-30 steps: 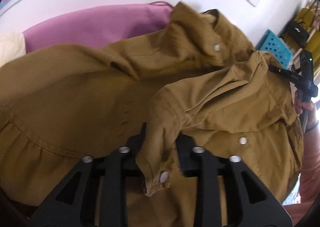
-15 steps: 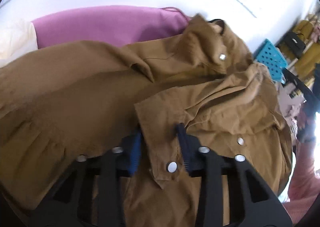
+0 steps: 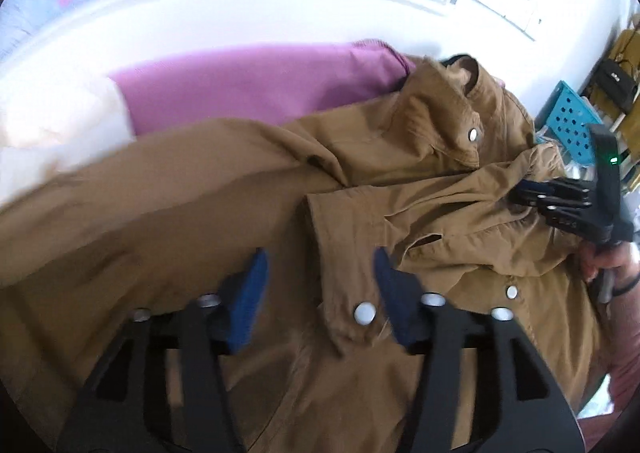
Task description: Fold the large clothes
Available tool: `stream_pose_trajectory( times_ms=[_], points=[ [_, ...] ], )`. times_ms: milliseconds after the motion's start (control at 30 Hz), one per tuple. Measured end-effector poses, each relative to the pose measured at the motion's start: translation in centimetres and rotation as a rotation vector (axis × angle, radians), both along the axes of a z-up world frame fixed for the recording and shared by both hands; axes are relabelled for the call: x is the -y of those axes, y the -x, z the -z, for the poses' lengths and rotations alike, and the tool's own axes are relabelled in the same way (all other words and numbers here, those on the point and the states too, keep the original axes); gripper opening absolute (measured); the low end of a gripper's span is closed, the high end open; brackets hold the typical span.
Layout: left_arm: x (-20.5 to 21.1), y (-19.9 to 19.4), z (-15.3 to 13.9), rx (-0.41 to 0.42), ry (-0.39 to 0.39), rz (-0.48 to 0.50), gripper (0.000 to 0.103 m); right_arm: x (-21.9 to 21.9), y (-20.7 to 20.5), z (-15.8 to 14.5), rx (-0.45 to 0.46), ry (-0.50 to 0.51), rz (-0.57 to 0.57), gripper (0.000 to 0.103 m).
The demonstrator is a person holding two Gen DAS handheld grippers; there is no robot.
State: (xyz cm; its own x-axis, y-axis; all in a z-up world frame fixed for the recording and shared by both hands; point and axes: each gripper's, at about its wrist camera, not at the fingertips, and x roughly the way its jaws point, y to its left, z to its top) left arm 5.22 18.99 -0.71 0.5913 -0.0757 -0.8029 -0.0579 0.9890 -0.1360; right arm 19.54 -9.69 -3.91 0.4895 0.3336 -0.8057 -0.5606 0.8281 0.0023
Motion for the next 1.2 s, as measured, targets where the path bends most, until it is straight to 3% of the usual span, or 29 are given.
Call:
stream_pose_trajectory(
  times_ms=[67, 200, 233, 267, 300, 433, 467, 500, 567, 633, 733, 800, 900, 967, 1000, 1100, 1200],
  points=[
    [0.0, 1.4, -1.4, 0.04, -0.054, -0.001, 0.069, -0.6, 1.8, -1.8, 0.051, -0.024, -0.057, 0.033],
    [-1.0, 3.8, -3.6, 0.097, -0.072, -0.021, 0.073, -3.8, 3.7, -4.1, 0.116, -0.037, -0.157, 0.034],
    [-1.2, 4.3, -3.9, 0.105, -0.063, -0.023, 0.074, -5.0, 3.8, -4.6, 0.157, -0.031, -0.168, 0.04],
    [-1.4, 4.8, -4.2, 0.117, -0.049, -0.015, 0.076, -6.2, 3.6, -5.2, 0.203, -0.03, -0.171, 0.059],
    [-1.3, 5.0, -4.3, 0.123, -0.051, -0.016, 0.077, -7.0, 3.1, -5.7, 0.218, -0.037, -0.178, 0.067],
    [-0.6, 4.7, -3.3, 0.092, -0.087, -0.009, 0.079, -11.4, 0.4, -6.5, 0.164, -0.07, -0.247, 0.068],
    [-0.3, 4.5, -2.8, 0.087, -0.086, -0.006, 0.079, -12.9, -0.5, -6.4, 0.129, -0.068, -0.268, 0.066],
    [-0.1, 4.3, -2.3, 0.084, -0.074, 0.0, 0.079, -13.6, -1.3, -6.3, 0.099, -0.063, -0.274, 0.056],
    [-0.3, 4.1, -1.7, 0.086, -0.056, -0.004, 0.079, -14.7, -3.2, -6.2, 0.042, -0.078, -0.268, 0.001],
    [-0.7, 4.5, -1.2, 0.092, -0.05, -0.013, 0.079, -13.9, -4.6, -7.0, 0.056, -0.133, -0.179, 0.002],
    [-1.8, 6.0, -0.7, 0.111, -0.048, -0.034, 0.079, -10.8, -7.4, -7.4, 0.007, -0.284, -0.038, 0.002],
    [-2.9, 7.6, -1.1, 0.137, -0.052, -0.053, 0.079, -10.5, -8.6, -5.8, -0.028, -0.236, 0.002, 0.003],
    [-4.4, 10.1, -2.5, 0.172, -0.065, -0.094, 0.08, -9.9, -8.5, -4.3, -0.052, -0.18, 0.01, 0.009],
    [-5.3, 12.0, -3.4, 0.19, -0.081, -0.129, 0.082, -8.5, -7.7, -5.3, -0.032, -0.247, 0.032, 0.034],
    [-5.6, 12.9, -3.6, 0.193, -0.097, -0.151, 0.085, -7.8, -7.0, -5.8, -0.02, -0.265, 0.045, 0.038],
    [-6.5, 15.4, -3.8, 0.187, -0.155, -0.203, 0.09, -6.1, -4.5, -7.9, 0.033, -0.295, 0.016, 0.045],
    [-6.9, 17.3, -2.8, 0.143, -0.144, -0.219, 0.09, -5.9, 0.0, -9.2, 0.042, -0.295, -0.1, 0.048]
  ],
)
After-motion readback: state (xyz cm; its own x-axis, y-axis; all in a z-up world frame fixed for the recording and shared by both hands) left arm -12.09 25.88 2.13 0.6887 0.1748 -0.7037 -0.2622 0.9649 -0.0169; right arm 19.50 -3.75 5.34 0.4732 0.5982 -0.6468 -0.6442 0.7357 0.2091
